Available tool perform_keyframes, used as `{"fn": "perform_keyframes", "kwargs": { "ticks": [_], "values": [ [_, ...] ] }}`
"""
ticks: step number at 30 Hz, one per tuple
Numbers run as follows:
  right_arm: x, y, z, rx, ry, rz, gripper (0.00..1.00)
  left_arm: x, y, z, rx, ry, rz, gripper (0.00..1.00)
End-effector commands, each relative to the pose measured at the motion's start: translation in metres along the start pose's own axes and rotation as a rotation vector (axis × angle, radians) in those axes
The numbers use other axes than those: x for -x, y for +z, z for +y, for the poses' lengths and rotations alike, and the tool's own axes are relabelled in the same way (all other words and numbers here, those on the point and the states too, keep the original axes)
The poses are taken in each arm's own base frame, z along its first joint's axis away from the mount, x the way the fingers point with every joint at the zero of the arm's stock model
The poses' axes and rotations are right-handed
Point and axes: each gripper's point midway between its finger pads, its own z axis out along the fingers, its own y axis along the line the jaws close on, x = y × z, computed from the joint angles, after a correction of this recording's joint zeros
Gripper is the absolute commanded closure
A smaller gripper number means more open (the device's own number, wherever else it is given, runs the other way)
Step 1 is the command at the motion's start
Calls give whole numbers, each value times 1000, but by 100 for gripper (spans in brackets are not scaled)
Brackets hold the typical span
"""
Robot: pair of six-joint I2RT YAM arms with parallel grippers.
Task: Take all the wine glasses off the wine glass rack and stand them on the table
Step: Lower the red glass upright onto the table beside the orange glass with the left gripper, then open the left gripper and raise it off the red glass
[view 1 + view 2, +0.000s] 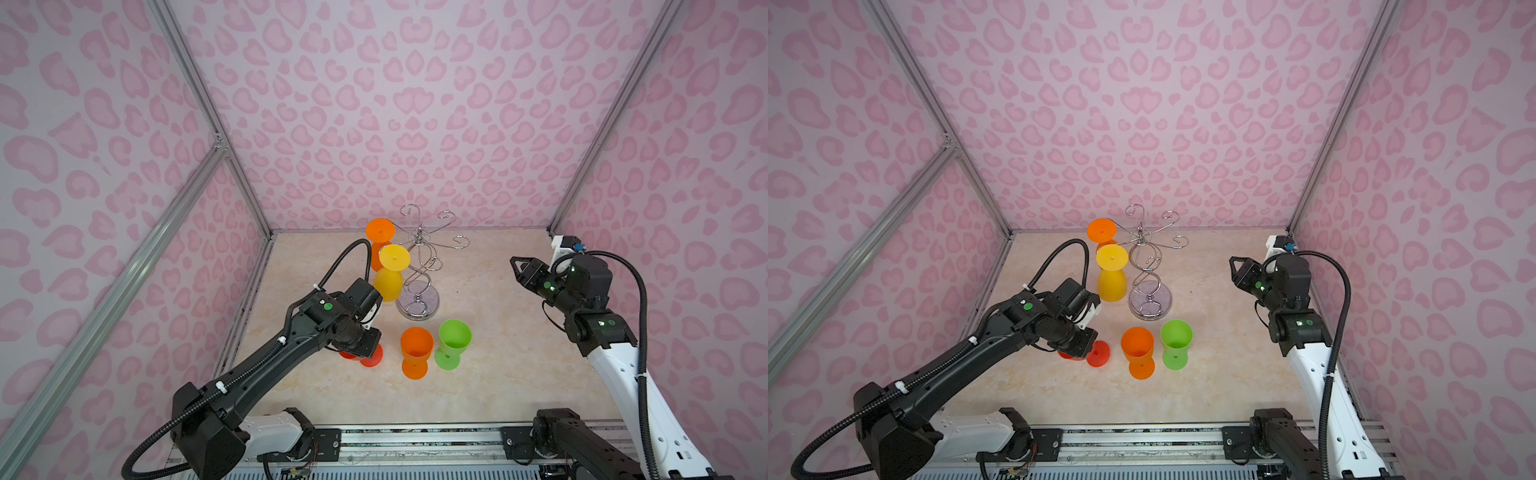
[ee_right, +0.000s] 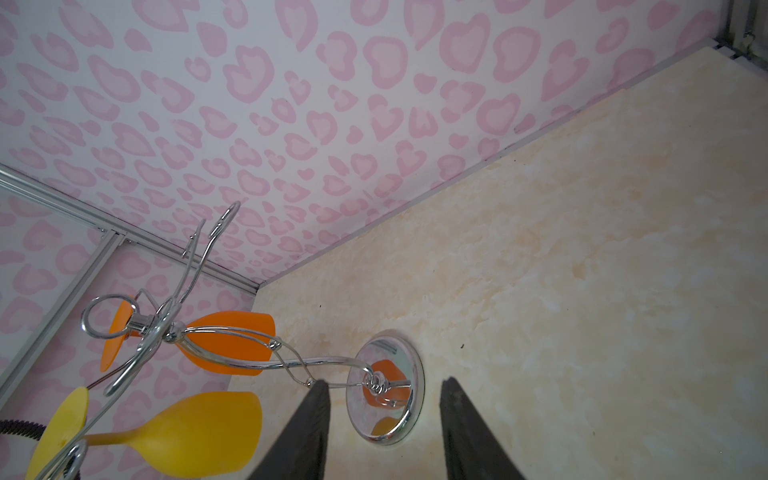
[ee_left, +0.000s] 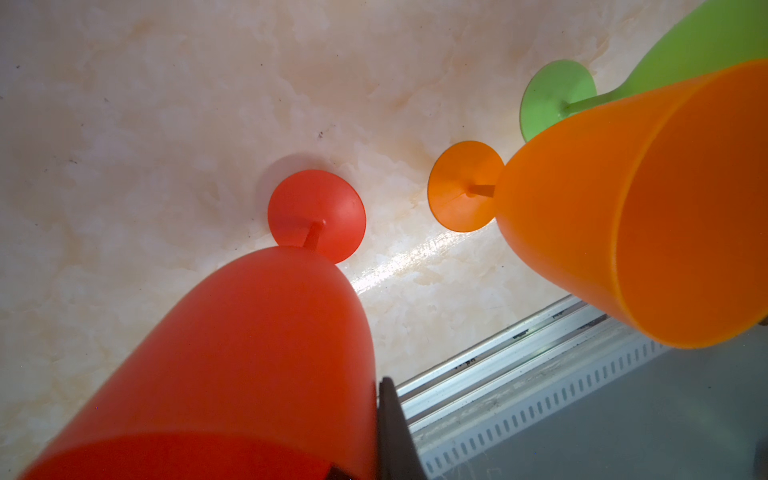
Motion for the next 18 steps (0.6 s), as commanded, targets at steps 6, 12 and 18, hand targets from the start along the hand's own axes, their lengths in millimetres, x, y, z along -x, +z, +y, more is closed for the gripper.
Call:
{"fn": "perform_keyframes", "kwargs": {
  "ticks": [6, 12, 18],
  "values": [
    [1, 3, 1, 12, -3, -6, 56, 0, 1, -3, -10, -2, -3, 88],
    [2, 4, 2, 19, -3, -3, 56, -2, -1, -3, -3, -1, -1, 79],
    [2, 5, 3, 21, -1, -2, 56, 4, -17, -4, 2, 5, -45, 54]
  ]
}}
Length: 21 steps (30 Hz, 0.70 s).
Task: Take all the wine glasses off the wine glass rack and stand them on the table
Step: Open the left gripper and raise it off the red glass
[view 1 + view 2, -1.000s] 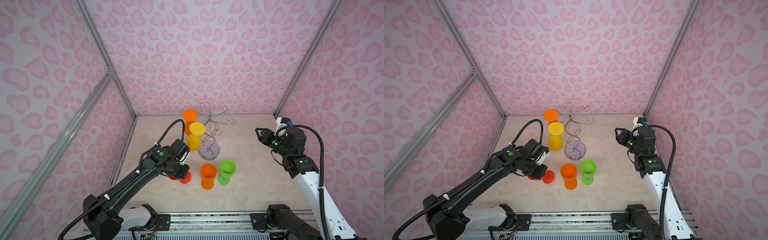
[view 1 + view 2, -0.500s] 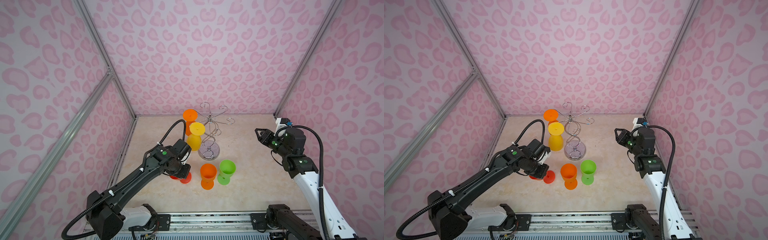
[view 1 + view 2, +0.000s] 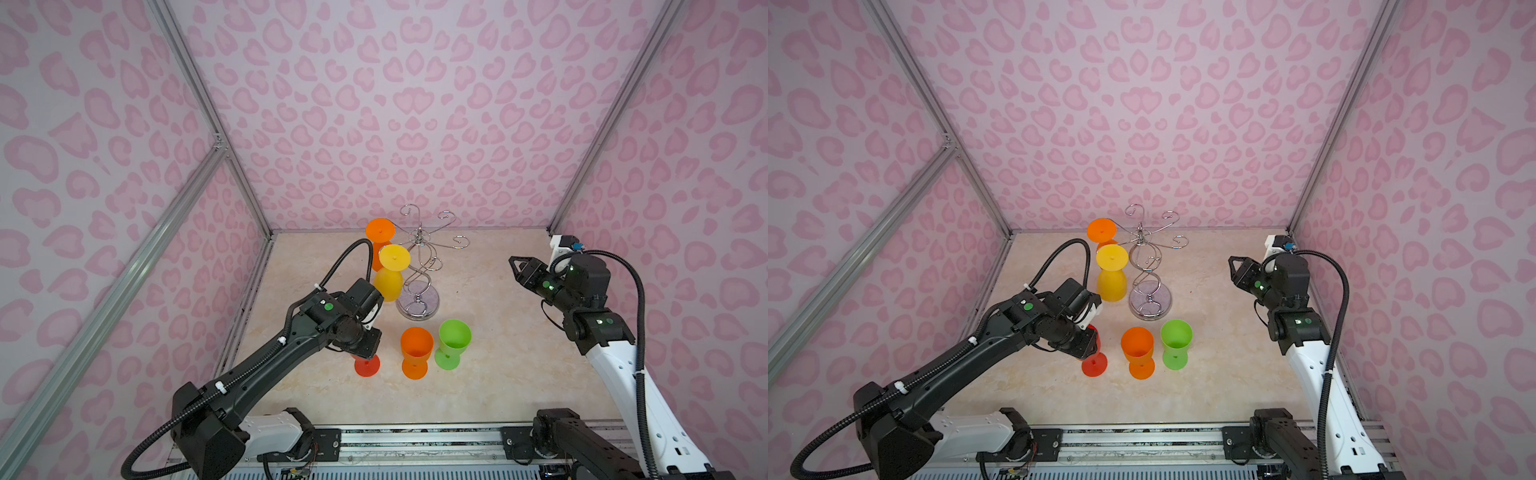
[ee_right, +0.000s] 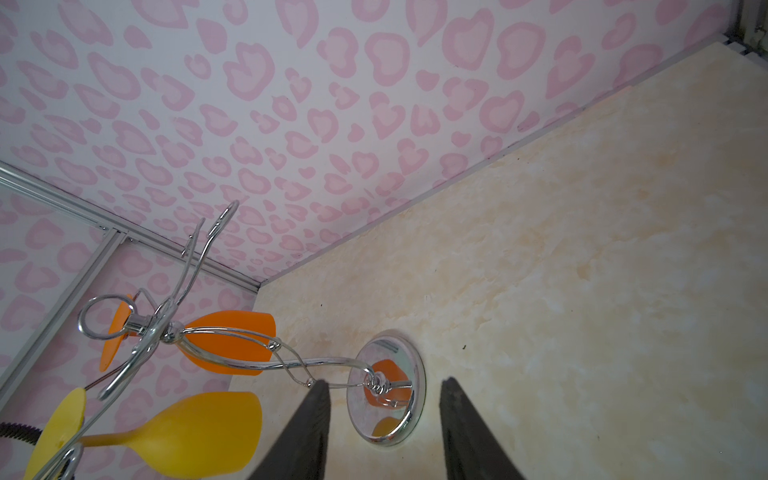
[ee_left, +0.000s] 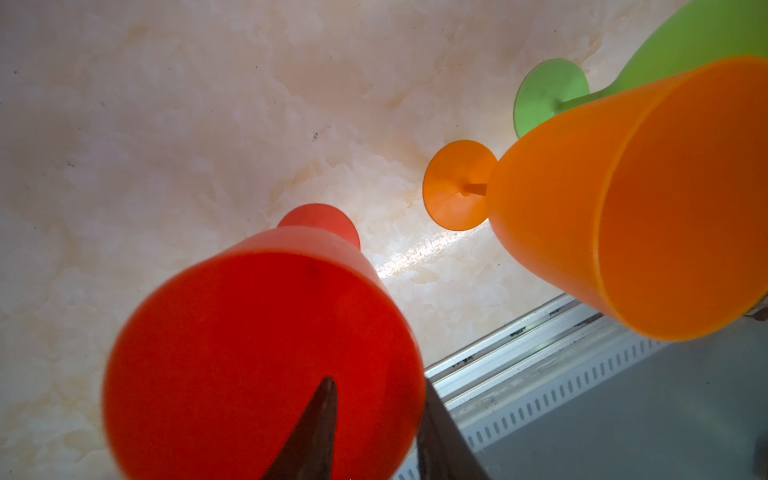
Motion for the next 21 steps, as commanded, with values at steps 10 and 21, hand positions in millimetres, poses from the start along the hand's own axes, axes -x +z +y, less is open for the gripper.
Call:
{"fn": "perform_keyframes", "kwargs": {
  "ticks": [10, 21],
  "values": [
    [3, 3, 4, 20, 1, -6, 56, 5, -70, -7, -42, 15, -170, 33],
    [-1, 5, 2, 28, 14, -2, 56, 48, -201, -42, -348, -41, -732, 33]
  ]
}}
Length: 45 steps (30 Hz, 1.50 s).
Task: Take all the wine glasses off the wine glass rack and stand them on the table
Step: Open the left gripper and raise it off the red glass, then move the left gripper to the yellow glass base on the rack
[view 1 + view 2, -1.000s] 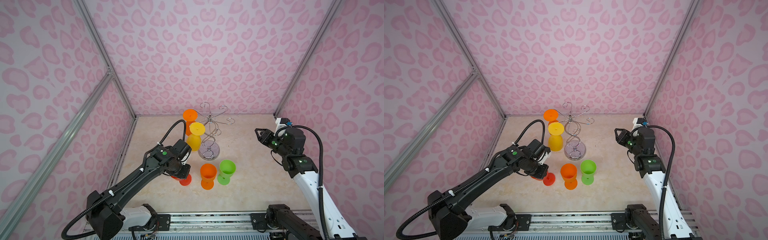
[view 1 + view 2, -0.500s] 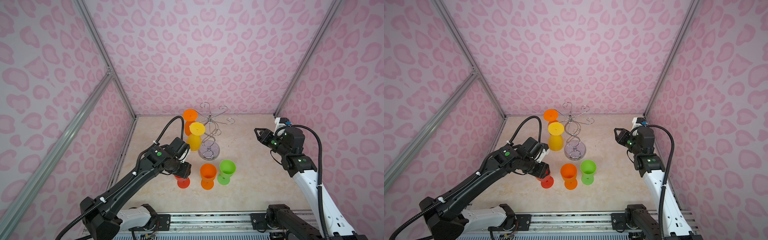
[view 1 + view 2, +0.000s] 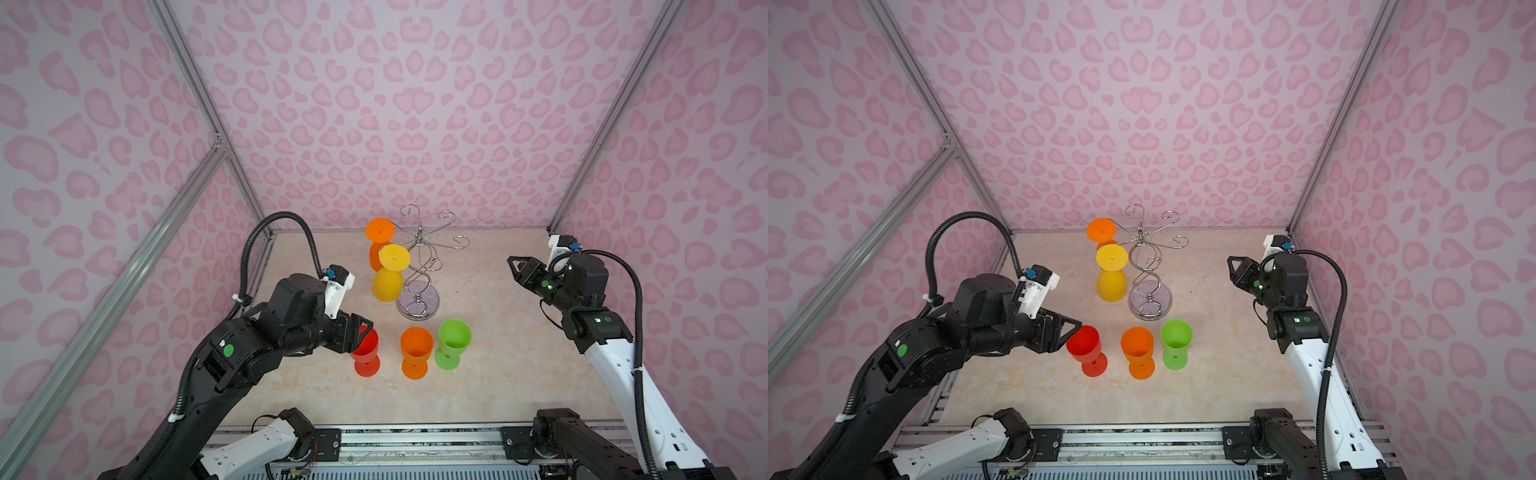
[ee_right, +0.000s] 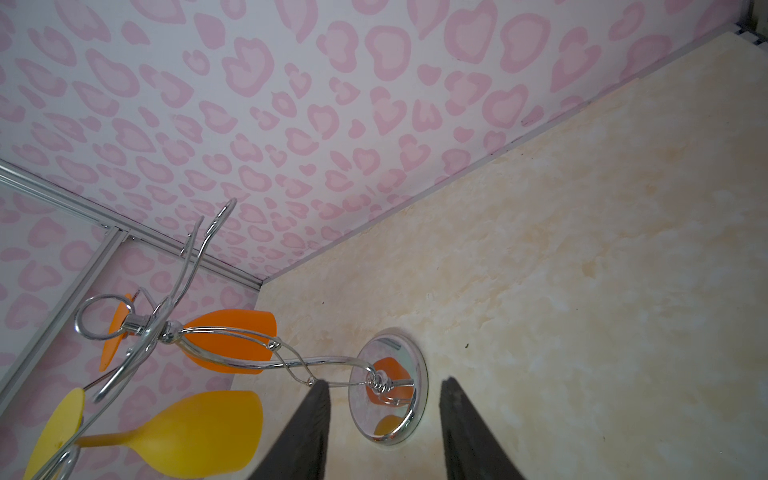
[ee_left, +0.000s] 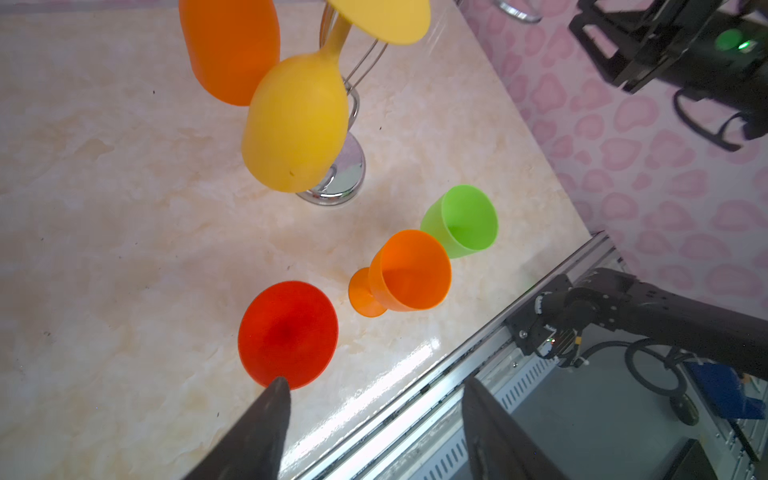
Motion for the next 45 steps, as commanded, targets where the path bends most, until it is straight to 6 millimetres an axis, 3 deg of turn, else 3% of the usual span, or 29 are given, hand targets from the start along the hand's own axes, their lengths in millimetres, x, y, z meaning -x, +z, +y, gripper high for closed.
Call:
{"fn": "perform_keyframes", "kwargs": {
  "ticks": [1, 7, 11, 15, 32, 45],
  "values": [
    [1, 0, 3, 22, 5, -7, 56, 44, -14, -24, -151, -71, -207, 33],
    [1, -2, 5, 25, 2, -11, 56, 76, -4, -30, -393, -316, -318, 36],
    [1, -3, 4, 23, 1, -12, 56, 82, 19, -29, -529, -474, -279, 35],
    [0, -3, 3, 23, 1, -11, 56, 90, 27, -33, -609, -532, -269, 36],
    [0, -3, -1, 23, 5, -17, 56, 94, 62, -13, -611, -750, -255, 37],
    [0, -1, -5, 22, 14, -20, 56, 102, 75, -7, -590, -797, -264, 42]
  ]
}}
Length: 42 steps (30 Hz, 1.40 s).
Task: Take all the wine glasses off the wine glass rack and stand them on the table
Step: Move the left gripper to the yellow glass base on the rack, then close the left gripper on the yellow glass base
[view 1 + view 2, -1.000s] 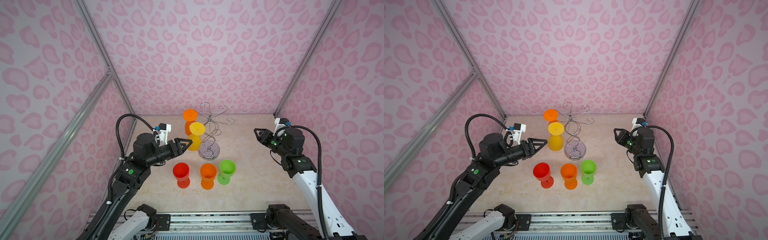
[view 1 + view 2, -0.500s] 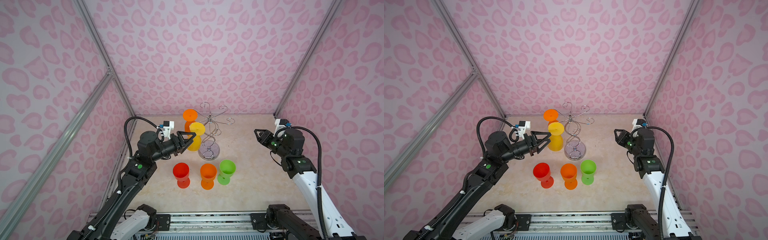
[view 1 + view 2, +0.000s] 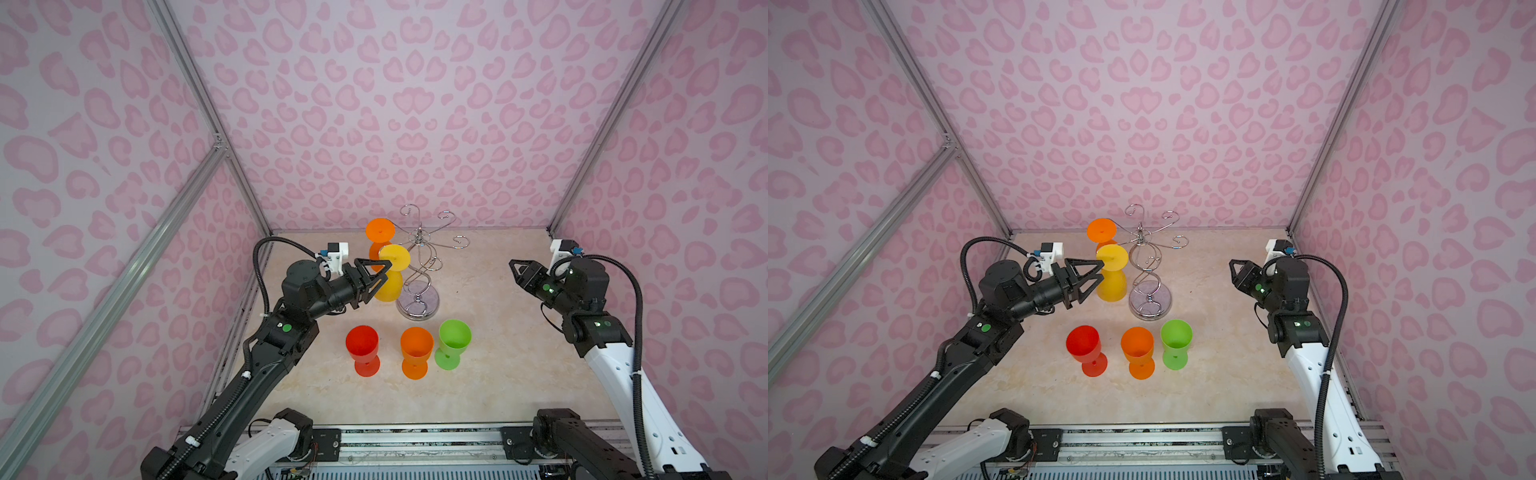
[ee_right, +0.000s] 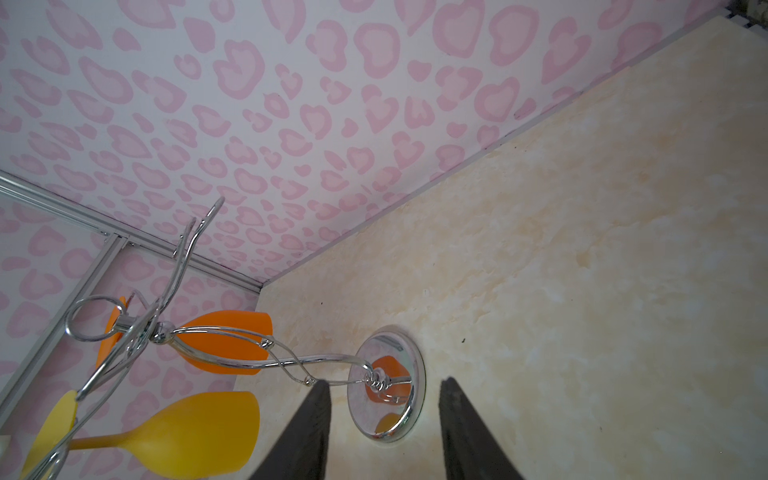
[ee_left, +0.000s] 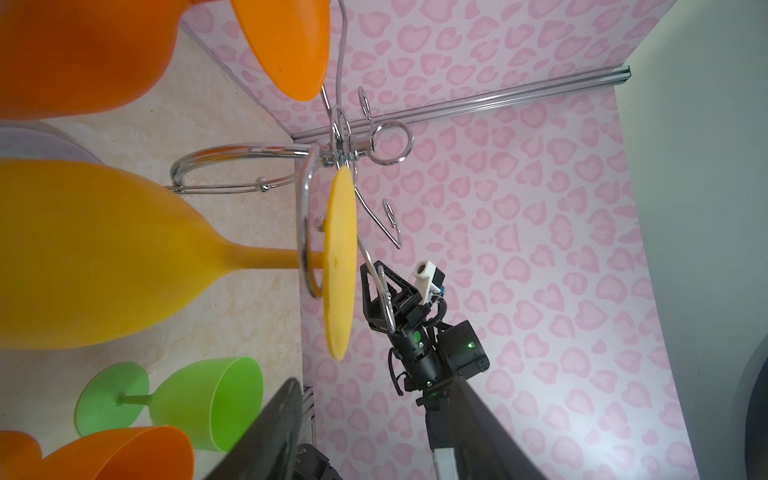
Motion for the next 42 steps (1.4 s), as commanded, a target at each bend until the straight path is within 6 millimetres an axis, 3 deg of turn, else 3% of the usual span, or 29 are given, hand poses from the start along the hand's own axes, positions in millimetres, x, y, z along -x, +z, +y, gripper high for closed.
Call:
{"fn": "perform_keyframes", "kwargs": {
  "ticks": [1, 17, 25, 39, 42],
  "values": [
    [4, 2, 6, 32, -11, -15, 56, 4, 2, -14, -45, 27, -12, 43],
    [5, 2, 4, 34, -8, -16, 56, 4, 17, -11, -32, 27, 4, 50],
    [4, 1, 2, 33, -4, -18, 56, 4, 18, -11, -27, 37, 6, 62],
    [3, 0, -1, 29, 2, -19, 57, 4, 20, -1, 1, 33, 7, 63],
    [3, 0, -2, 30, 4, -18, 57, 5, 21, -1, 5, 34, 6, 69]
  ]
}}
